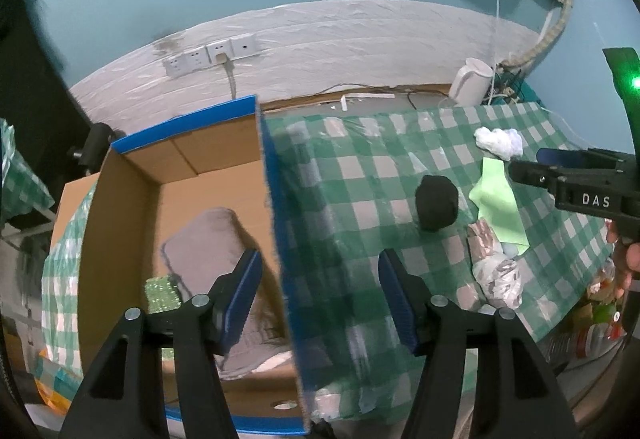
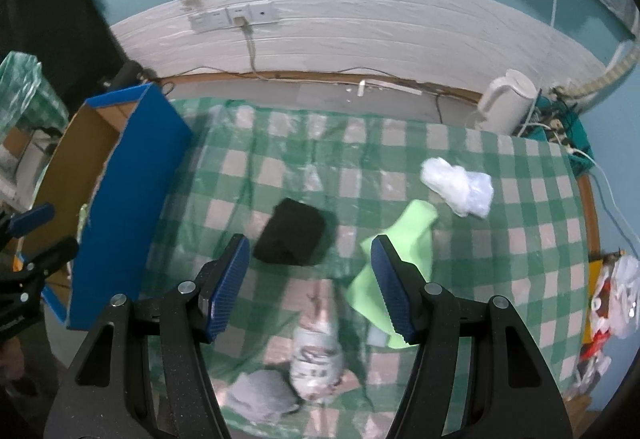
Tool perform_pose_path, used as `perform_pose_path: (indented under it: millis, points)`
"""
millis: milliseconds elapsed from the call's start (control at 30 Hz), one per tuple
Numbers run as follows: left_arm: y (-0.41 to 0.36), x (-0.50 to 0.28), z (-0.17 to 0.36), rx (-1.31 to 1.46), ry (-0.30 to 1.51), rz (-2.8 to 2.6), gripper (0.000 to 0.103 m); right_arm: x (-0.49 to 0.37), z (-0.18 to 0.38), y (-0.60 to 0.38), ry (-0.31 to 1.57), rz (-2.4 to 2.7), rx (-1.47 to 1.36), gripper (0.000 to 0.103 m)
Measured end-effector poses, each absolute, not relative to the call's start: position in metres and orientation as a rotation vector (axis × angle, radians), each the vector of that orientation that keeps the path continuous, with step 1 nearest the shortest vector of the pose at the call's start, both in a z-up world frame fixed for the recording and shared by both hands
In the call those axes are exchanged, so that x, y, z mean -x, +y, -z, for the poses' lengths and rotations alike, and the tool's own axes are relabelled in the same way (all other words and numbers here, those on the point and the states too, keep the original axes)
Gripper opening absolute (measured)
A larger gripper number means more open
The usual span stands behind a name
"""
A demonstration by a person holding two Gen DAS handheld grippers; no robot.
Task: Organize soft objects
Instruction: 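Withdraw both tools from the box and move the right tool to the lime-green cloth, then close the right tool on the lime-green cloth and lift it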
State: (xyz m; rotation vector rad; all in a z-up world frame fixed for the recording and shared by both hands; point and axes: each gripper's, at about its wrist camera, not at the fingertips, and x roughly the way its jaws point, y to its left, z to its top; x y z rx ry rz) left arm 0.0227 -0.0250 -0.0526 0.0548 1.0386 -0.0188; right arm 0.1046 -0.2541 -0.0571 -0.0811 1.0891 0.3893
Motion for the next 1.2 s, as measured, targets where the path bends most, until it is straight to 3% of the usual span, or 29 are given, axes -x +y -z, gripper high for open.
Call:
perform_pose_path:
  millis: [367,1000,1200]
  points:
    - [-0.060,-0.037,0.067,-0.098,1.083,0.052,0.062,-0.115,0.074,-0.296,1.104,-0.333,0.047,0.064]
    - [-0.086,-0.058,0.124,-0.130,1.238,0.085,0.062,-0.156,0.164,-0.328,1.261,-0.270,-0.012,0.067]
    - [-0.095,-0.055,0.124,-0.161,1.235,0.109,0.062,-0.155,0.179,-0.325,1.302,-0.290,0.006,0.038]
